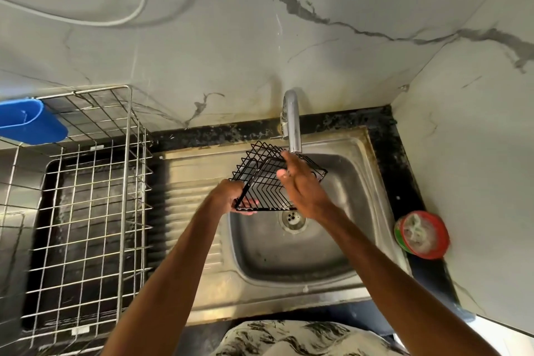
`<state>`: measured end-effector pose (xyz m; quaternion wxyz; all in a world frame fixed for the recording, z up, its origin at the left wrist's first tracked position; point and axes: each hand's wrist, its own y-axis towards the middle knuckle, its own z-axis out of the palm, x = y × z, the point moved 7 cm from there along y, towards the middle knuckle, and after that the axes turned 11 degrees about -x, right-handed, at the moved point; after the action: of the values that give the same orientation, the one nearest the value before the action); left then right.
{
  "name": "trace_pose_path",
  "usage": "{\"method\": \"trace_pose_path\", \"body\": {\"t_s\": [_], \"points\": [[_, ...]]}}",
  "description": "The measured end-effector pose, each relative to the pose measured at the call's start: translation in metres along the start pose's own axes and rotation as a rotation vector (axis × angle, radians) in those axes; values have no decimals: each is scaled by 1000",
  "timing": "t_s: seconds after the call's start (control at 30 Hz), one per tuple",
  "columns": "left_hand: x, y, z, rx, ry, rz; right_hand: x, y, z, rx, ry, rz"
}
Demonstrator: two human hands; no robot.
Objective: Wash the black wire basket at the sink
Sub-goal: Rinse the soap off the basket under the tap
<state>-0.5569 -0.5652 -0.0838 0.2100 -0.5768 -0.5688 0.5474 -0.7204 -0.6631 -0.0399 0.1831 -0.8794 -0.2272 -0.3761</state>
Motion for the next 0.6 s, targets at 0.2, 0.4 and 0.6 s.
{"method": "trace_pose_path", "body": {"t_s": [0.2,0.4,0.6], "points": [[-2,-3,-8,31,5,9,15,-4,2,-59,91,-175],[-4,-3,-16,46,9,21,-94,9,-17,-85,13,223],[-1,5,-15,42,2,18,-76,20,-5,-51,-108,156]]}}
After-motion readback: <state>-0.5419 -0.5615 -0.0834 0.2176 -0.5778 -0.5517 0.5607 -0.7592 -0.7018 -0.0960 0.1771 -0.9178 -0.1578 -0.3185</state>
